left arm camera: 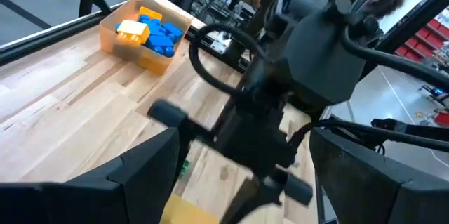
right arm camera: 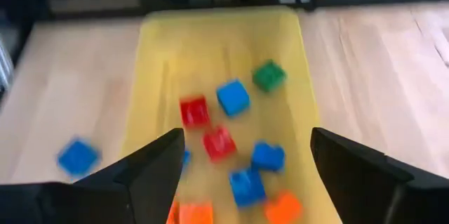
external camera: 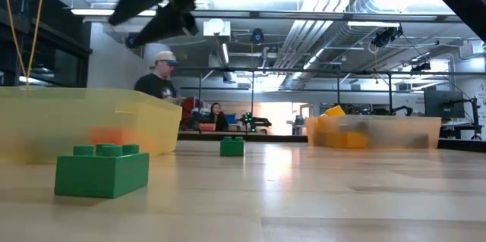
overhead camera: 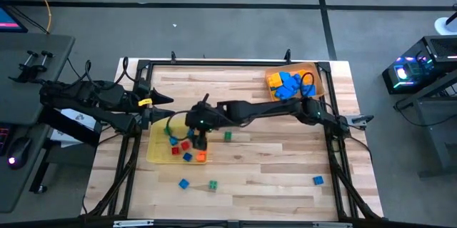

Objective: Sort blocks by size
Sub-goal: Put the small 4 stud green game piece into the yellow bin

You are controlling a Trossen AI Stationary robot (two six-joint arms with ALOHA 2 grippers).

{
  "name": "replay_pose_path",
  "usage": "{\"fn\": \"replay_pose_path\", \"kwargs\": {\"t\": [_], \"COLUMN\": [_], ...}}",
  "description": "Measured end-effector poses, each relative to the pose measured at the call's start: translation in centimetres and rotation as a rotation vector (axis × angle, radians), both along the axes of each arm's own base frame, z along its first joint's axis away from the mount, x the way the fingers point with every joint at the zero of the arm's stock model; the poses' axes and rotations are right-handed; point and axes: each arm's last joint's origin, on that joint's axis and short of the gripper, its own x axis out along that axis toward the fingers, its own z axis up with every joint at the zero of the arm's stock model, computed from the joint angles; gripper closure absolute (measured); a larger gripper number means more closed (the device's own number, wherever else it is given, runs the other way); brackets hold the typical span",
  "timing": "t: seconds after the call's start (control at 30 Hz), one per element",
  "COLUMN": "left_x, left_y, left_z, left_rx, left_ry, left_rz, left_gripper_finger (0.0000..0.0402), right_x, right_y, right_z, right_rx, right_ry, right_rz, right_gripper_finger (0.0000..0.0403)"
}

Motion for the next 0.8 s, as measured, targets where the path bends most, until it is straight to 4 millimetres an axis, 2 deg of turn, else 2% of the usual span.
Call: {"fn": "replay_pose_path", "kwargs": {"t": [0.2, 0.43, 0.6, 0.8], "left_x": [0.0, 0.0, 0.0, 0.0], "left_y": [0.0, 0.0, 0.0, 0.0], "left_z": [0.0, 0.0, 0.0, 0.1], "left_rx": [0.001, 0.008, 0.010, 0.005], "left_ry": [0.000, 0.000, -0.001, -0.010], "left_rz": [0.000, -0.002, -0.003, -0.002], "left_gripper_finger": [0.0094, 0.0094, 0.0094, 0.0094], "right_x": [-2.5, -6.8, -10.9, -15.7], "right_y": [0.2, 1.6, 1.9, 1.9], "right_z": [2.2, 1.4, 0.6, -0.5], "right_rx": [-0.094, -0.118, -0.083, 0.039], "right_ry": [0.194, 0.413, 0.440, 0.348], "right_rz": [0.054, 0.089, 0.008, -0.162], "right_gripper_finger": [0.0095, 0.0094, 0.0094, 0.0094]}}
